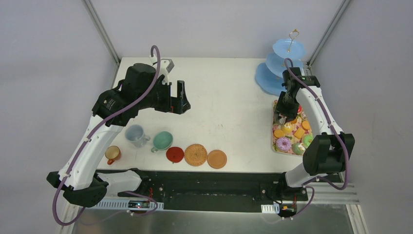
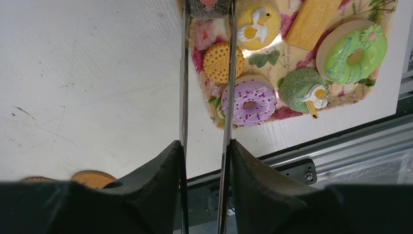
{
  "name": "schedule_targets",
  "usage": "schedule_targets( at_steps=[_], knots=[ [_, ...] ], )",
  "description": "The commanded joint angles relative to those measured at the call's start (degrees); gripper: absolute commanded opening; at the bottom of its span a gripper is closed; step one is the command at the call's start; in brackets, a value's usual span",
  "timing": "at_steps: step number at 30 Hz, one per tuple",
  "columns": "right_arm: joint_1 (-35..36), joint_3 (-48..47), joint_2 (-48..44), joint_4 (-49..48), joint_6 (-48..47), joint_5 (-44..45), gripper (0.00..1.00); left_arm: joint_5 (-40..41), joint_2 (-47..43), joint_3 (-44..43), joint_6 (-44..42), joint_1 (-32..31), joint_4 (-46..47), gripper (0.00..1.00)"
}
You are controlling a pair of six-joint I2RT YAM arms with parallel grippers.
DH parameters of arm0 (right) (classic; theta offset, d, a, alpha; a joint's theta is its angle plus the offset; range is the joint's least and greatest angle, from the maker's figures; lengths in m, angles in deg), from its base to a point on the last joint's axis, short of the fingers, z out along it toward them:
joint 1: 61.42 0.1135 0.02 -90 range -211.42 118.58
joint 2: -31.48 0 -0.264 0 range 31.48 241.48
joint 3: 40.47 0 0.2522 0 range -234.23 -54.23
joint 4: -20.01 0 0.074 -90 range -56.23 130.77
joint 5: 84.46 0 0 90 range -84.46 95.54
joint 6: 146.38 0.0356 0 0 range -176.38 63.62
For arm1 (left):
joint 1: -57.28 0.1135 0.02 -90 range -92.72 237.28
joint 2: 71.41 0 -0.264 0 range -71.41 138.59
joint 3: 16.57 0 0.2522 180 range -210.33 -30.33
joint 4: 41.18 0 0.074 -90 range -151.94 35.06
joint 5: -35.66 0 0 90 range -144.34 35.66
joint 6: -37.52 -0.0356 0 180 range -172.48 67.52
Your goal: Serve the afternoon tea
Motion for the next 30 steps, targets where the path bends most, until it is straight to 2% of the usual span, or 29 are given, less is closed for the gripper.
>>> schedule_targets(
  at_steps=[1,4,12,19,25,30],
  knots=[
    [-0.36,0.46,-1.33,-0.99,-0.97,1.83,0.42,0.08,-0.01,-1.85,-1.38,-0.70,0.29,0.99],
    [-0.36,-0.10,-1.63,-0.69,-0.71,1.95,0.38,-0.02,-0.03,-1.67,-1.21,-0.70,0.22,0.99],
    [-0.36,-2.41,-4.51,2.03,0.70,1.62,0.13,-0.10,-0.30,-1.29,-0.94,-0.70,0.27,0.99],
    [-0.33,-8.04,-6.27,4.26,1.49,0.82,0.13,-0.55,-0.55,-0.18,-0.29,-0.70,0.64,0.99],
    [-0.28,-9.47,-3.72,-5.57,4.79,-4.65,0.14,-0.61,-1.43,2.19,0.52,-0.70,0.77,0.99],
    [-0.27,-12.17,2.65,-12.54,7.35,-2.52,0.14,-0.41,-2.41,3.76,1.14,-0.70,0.80,0.99]
  ],
)
